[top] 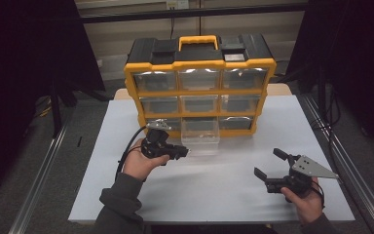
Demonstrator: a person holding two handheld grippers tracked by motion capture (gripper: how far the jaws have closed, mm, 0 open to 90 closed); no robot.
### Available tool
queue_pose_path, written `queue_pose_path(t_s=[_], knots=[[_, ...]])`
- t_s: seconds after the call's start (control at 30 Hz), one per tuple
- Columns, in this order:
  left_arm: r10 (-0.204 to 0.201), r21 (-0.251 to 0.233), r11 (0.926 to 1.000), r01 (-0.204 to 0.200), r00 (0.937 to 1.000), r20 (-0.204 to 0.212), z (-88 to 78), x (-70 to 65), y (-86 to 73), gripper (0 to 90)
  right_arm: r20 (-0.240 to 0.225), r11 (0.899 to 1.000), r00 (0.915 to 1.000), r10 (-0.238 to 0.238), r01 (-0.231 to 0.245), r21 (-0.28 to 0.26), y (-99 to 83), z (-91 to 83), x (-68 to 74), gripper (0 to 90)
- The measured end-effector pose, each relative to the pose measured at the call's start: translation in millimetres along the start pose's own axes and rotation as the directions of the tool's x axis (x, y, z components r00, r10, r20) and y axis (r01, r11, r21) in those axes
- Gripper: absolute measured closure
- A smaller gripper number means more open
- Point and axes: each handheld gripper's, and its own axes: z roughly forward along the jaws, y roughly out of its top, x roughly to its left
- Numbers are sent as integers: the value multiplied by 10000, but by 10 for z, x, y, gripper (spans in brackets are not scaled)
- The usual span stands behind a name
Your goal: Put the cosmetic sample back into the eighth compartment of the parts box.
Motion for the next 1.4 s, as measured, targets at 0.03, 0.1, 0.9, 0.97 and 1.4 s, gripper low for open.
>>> queue_pose_path(t_s=[0.03,0.1,0.9,0.97,1.4], knots=[[20,38,10000,-19,10000,-82,-4,-5,13,812,-16,10000,10000,-16,16,-15,0,2,0,10],[18,64,10000,-18,10000,-1,-6,-10,35,812,-22,10000,10000,-23,23,-13,-1,2,0,11],[145,54,9999,-146,9997,186,-41,-28,242,811,14,10000,10000,35,-36,57,-9,2,-7,11],[121,160,9998,-122,9999,88,-52,-32,262,811,11,10000,10000,21,-21,42,-9,1,-10,11],[185,41,9998,-186,9998,85,-82,-15,387,811,21,10000,10000,73,-74,38,-8,-6,-12,12]])
